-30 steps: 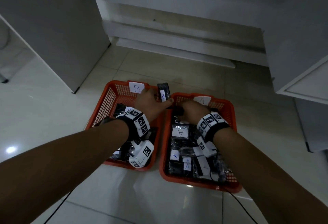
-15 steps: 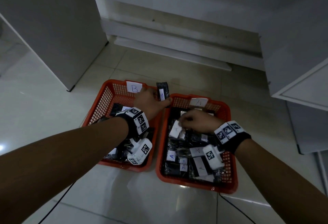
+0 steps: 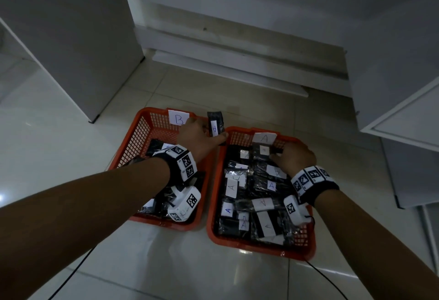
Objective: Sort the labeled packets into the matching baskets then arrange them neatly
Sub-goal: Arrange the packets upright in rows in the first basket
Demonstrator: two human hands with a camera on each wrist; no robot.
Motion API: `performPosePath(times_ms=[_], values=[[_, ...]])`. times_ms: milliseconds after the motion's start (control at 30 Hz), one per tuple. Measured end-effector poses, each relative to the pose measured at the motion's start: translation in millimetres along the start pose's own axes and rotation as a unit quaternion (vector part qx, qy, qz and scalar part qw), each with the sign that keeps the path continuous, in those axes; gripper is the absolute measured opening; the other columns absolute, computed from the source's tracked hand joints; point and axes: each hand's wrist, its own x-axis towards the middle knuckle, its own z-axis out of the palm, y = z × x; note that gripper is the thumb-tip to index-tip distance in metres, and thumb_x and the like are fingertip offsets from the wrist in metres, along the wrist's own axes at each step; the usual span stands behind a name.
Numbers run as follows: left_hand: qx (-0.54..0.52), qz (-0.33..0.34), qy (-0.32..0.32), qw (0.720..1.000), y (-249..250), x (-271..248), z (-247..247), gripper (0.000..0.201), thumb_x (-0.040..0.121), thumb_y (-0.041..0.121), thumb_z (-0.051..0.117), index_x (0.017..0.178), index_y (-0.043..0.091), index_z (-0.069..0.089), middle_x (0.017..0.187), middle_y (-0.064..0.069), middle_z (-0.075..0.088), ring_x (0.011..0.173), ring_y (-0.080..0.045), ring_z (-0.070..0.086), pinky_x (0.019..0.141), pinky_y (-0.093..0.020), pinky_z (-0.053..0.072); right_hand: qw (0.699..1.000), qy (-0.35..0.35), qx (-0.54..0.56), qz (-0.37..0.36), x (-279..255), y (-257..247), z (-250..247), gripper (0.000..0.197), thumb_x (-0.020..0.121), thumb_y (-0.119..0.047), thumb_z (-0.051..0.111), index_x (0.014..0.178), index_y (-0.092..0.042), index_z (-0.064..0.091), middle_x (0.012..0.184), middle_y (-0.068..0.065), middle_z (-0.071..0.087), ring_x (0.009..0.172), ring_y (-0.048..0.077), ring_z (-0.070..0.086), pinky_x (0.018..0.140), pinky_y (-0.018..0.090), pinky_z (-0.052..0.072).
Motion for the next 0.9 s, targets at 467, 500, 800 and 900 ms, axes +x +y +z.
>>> performPosePath(times_ms=[467, 500, 800, 900], values=[[0.010, -0.009, -0.002, 1.000, 11, -3, -1, 0.063, 0.066, 0.084, 0.063, 0.097, 0.030, 0.070, 0.106, 0.002, 0.059, 0.095, -0.018, 0.061, 0.085, -0.040, 0.057, 0.996, -0.002, 0.047, 0.071, 2, -21, -1, 0.013, 0.092, -0.043, 0.063, 0.095, -0.032, 0.068, 0.095, -0.008, 0.066, 0.099, 0.022, 0.060, 0.114, 0.063, 0.030], [0.009, -0.008, -0.002, 1.000, 12, -4, -2, 0.063, 0.066, 0.083, 0.063, 0.098, 0.029, 0.071, 0.106, 0.001, 0.060, 0.095, -0.017, 0.061, 0.084, -0.040, 0.057, 0.997, 0.001, 0.045, 0.067, 2, -23, -1, 0.012, 0.093, -0.044, 0.063, 0.094, -0.032, 0.067, 0.091, -0.010, 0.063, 0.093, 0.019, 0.058, 0.110, 0.057, 0.037], [0.008, -0.011, 0.002, 1.000, 12, -4, -3, 0.060, 0.066, 0.084, 0.063, 0.093, 0.031, 0.065, 0.103, 0.003, 0.058, 0.093, -0.017, 0.059, 0.084, -0.040, 0.057, 0.980, -0.090, 0.146, 0.102, 22, -36, -5, 0.009, 0.095, -0.028, 0.068, 0.091, -0.020, 0.068, 0.081, 0.002, 0.071, 0.072, 0.019, 0.069, 0.066, 0.029, 0.056], [0.009, -0.011, 0.004, 1.000, 13, -3, -5, 0.056, 0.067, 0.084, 0.064, 0.090, 0.033, 0.063, 0.100, 0.003, 0.057, 0.090, -0.017, 0.059, 0.082, -0.039, 0.057, 0.968, -0.099, 0.211, 0.091, 27, -43, -5, 0.013, 0.100, -0.021, 0.061, 0.091, -0.021, 0.071, 0.081, -0.003, 0.069, 0.073, 0.013, 0.065, 0.058, 0.026, 0.047]])
